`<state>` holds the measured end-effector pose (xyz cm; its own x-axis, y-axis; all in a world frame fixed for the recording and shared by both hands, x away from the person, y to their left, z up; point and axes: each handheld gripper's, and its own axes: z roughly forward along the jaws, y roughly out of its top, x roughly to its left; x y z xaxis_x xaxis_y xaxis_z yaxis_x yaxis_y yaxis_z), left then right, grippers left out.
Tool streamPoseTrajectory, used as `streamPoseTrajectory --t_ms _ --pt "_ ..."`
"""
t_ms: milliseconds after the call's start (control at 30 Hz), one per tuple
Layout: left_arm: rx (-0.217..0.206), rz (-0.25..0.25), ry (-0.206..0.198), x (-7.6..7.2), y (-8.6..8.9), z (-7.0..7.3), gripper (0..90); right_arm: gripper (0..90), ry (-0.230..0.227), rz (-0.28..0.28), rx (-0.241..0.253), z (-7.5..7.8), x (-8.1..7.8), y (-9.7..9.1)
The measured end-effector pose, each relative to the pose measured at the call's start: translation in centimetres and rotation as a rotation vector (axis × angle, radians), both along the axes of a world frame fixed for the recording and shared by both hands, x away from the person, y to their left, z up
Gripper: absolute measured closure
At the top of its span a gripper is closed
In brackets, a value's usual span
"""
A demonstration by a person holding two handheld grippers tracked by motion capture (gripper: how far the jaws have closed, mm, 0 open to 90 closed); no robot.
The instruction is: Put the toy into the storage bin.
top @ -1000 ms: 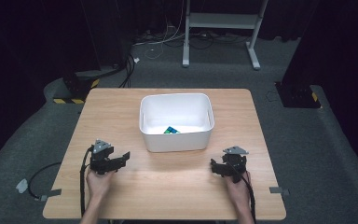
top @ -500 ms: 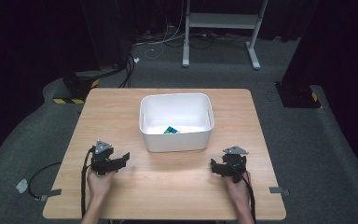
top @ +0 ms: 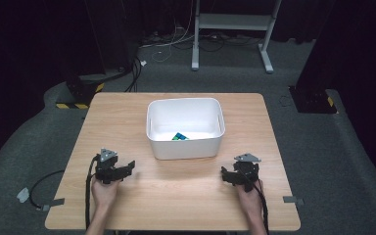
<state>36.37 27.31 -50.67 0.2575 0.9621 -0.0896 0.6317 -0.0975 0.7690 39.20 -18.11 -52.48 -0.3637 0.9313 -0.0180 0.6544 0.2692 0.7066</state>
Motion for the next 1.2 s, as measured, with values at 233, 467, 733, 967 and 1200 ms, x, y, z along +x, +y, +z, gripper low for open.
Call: streamPoseTrajectory --t_ms 233,467,733,967,1200 --pt "0.018 0.01 0.003 0.1 0.0 -0.2 23.8 13.5 0.0 0.0 0.0 0.0 0.0 0.0" --pt "0.05 0.016 0.01 0.3 -0.3 -0.5 23.9 13.5 0.0 -0.001 0.0 0.0 0.0 0.0" --pt "0.083 0.029 0.006 0.4 -0.3 -0.6 23.9 13.5 0.0 -0.001 0.001 0.0 0.0 0.0" --pt "0.098 0.035 0.013 0.4 -0.2 -1.1 23.8 13.5 0.0 -0.001 0.0 0.0 0.0 0.0" --pt "0.1 0.047 0.029 0.3 0.0 -2.0 23.8 13.5 0.0 -0.001 0.0 0.0 0.0 0.0"
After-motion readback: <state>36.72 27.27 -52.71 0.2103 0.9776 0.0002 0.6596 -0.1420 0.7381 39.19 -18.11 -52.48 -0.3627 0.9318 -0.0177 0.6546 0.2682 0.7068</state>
